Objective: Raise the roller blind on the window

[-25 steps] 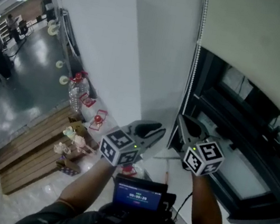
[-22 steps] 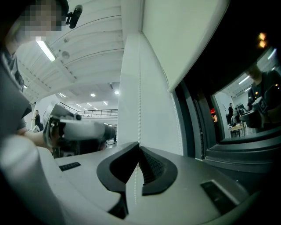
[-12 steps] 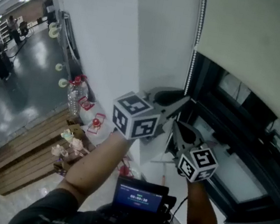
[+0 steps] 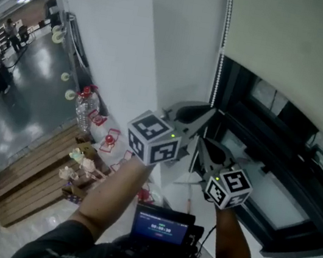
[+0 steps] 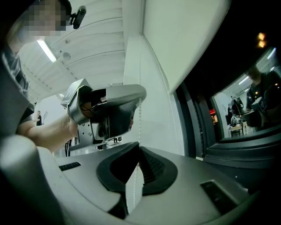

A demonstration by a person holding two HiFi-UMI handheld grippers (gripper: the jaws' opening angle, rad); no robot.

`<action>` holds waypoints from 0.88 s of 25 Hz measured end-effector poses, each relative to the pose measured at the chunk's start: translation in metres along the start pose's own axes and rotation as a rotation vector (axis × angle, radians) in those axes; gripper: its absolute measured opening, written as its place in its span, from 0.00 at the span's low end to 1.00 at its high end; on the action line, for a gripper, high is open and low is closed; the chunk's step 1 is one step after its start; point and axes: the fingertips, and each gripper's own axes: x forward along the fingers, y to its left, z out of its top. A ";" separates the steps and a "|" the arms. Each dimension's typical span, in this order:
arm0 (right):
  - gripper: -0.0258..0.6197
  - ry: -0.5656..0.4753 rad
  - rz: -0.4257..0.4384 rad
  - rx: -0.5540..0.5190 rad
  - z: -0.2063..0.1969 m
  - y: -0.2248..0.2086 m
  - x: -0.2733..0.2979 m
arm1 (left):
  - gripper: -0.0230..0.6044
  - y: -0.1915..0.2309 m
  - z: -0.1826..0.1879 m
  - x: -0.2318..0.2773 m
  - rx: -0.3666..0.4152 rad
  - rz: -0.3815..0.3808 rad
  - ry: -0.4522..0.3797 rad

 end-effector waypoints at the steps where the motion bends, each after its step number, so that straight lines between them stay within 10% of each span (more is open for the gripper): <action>1: 0.04 0.003 -0.004 0.004 -0.002 0.000 0.001 | 0.04 0.000 -0.002 0.000 -0.001 0.001 0.002; 22: 0.04 0.213 -0.041 0.125 -0.114 -0.002 0.000 | 0.04 0.009 -0.122 -0.020 -0.066 0.048 0.201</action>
